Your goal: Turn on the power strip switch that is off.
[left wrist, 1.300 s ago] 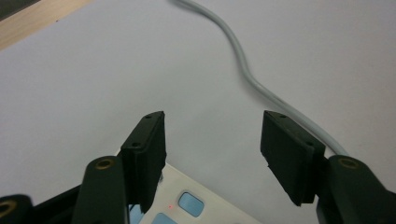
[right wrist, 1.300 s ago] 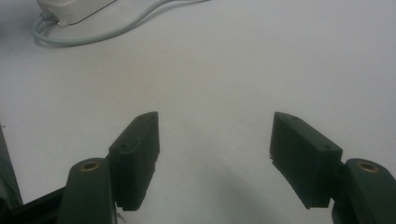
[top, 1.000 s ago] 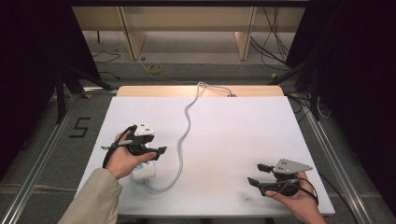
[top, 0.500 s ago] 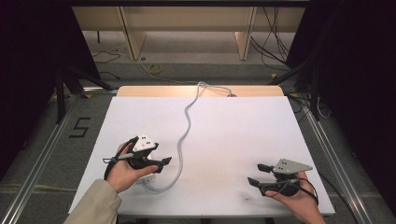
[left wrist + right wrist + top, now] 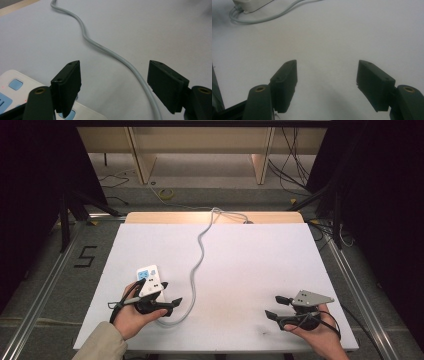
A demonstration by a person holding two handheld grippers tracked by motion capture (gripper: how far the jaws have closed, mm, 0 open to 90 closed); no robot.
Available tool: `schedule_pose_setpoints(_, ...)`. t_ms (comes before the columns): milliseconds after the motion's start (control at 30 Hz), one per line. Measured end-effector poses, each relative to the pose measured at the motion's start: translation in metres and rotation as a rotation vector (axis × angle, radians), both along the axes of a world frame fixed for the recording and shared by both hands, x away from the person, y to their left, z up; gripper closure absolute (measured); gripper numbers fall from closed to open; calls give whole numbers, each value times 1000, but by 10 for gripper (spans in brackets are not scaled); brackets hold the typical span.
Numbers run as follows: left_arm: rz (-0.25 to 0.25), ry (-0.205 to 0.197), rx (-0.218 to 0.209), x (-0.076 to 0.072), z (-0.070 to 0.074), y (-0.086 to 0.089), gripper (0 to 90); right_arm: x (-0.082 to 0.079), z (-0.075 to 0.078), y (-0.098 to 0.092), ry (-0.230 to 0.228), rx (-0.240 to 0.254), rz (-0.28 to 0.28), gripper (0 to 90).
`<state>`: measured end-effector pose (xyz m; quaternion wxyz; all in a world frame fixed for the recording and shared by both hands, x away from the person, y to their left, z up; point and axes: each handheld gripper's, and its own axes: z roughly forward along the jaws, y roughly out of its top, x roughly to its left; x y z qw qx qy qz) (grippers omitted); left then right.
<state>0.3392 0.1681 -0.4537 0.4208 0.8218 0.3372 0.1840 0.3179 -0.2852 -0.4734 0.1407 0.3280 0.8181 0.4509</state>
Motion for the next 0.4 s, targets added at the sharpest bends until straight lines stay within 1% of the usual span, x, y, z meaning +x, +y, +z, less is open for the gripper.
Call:
schedule_pose_setpoints(200, 3, -2, 3, -5, -5, 1, 258, 0, 0, 0, 2, -1, 0, 340)
schedule_pose_setpoints(267, 2, -5, 4, -5, -5, 0, 254, 0, 0, 0, 2, -1, 1, 340)
schedule_pose_setpoints(300, 3, -6, -1, -5, -5, -1, 252, 0, 0, 0, 2, -1, 0, 340)
schedule_pose_setpoints(400, -13, -8, -5, -6, -1, -7, 240, 0, 0, -1, 3, 5, -4, 340)
